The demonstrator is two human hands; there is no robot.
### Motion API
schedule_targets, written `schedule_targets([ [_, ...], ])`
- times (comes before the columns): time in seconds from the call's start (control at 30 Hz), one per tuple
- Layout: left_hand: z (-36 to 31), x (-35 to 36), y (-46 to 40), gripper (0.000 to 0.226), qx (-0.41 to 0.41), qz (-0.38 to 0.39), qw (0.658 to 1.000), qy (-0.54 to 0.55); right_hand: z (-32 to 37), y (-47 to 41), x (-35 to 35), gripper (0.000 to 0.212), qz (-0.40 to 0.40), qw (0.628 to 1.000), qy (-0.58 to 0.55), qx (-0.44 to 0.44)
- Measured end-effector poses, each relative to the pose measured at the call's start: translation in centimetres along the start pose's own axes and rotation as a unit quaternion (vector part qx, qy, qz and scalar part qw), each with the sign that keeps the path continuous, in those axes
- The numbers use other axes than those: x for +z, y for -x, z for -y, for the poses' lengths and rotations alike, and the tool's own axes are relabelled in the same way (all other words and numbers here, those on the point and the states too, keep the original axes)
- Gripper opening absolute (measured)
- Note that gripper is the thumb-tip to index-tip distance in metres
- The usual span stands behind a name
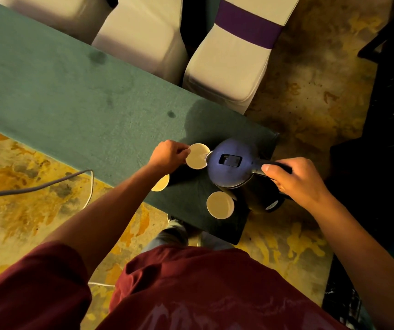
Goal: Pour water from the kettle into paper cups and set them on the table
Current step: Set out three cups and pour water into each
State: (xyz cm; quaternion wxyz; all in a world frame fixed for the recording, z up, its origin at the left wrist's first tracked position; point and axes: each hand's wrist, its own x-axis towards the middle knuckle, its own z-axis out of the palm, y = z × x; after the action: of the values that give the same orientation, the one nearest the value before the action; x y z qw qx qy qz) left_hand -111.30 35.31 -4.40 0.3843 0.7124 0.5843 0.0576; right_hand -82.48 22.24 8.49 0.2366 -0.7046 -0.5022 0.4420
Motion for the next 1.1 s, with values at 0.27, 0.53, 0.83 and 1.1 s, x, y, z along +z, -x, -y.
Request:
schedule_targets([
  [0.27, 0.2, -0.3, 0.4, 0.038, -0.015, 0.015, 1.0, -0.002, -0.6, 1.1, -0.2, 0.035, -0.027, 0.99, -0.137, 0.018],
  [0.53, 1.1, -0.8, 2.1, 0.041, 0.065, -0.092, 0.991, -0.076, -1.0, 2.5, -0.8, 0.038, -0.057, 0.975, -0.212, -0.02],
  [0.83, 2.0, -1.6, 5.7, 0.027, 0.069, -0.176, 0.976, -0.106, -0.3, 6.1, -2.4, 0.043, -0.09, 0.97, -0.219, -0.053],
  [1.1, 3.6, -1.9, 8.0, 0.025, 0.085, -0.176, 0.974, -0.118, 3.1, 11.4, -0.8, 0.046, -0.137, 0.956, -0.255, -0.049],
])
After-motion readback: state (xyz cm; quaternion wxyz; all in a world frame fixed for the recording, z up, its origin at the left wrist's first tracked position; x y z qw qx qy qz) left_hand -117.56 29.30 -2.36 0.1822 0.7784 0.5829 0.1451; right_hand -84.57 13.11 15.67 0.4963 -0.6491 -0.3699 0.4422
